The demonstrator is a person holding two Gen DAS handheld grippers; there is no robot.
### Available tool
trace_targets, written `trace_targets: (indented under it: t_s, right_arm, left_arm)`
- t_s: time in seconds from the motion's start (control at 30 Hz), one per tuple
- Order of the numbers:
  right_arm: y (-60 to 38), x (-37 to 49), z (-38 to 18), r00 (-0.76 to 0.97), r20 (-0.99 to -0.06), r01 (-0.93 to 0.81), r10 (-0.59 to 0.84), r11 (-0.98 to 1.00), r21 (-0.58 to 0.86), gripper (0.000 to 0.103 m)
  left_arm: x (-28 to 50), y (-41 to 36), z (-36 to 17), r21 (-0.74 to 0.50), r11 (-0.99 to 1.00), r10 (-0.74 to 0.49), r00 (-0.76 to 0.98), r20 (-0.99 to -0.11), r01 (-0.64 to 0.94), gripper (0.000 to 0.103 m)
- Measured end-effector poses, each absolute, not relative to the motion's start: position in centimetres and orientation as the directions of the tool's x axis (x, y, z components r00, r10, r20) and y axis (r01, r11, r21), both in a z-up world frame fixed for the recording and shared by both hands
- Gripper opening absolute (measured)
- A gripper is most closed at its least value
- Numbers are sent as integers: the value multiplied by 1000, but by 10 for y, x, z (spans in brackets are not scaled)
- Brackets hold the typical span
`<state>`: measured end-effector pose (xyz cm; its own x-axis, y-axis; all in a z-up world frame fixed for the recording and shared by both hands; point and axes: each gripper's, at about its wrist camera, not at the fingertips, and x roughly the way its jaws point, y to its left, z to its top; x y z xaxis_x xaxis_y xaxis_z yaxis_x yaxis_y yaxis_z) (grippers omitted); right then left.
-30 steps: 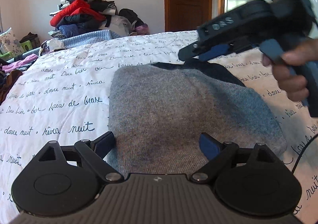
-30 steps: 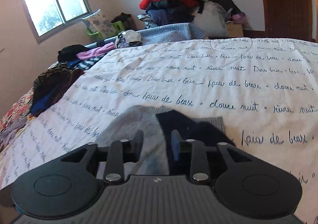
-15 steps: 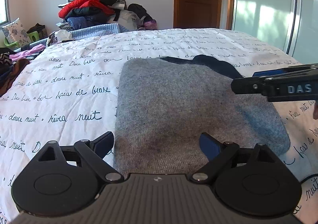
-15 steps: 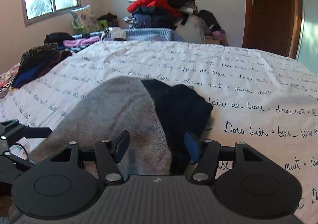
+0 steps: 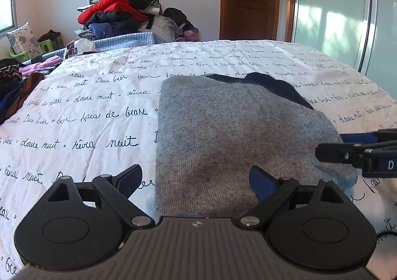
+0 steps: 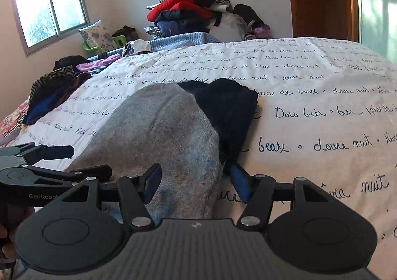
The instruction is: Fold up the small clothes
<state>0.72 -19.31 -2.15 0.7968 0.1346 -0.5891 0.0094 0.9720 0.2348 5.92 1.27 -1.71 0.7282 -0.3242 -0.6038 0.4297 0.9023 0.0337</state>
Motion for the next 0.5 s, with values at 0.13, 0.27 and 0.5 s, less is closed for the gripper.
trace_targets:
  t_s: [0.13,0.27,0.5]
  right_arm:
    - [-188,3,-36,762,-635,13,125,978,209,63]
    - [-202,2,-34,776,-605,41,177,944,329,63]
    - [-241,27,-55,778,-530,77,338,786,613,68]
  left_arm:
    - [58,19,-16,15,904,-332,725,-604,427,92]
    - [66,27,-12,-10,906,-345,724,-598,423,92]
    - [112,48,-19,-262,856,-508,628,-590,446,95]
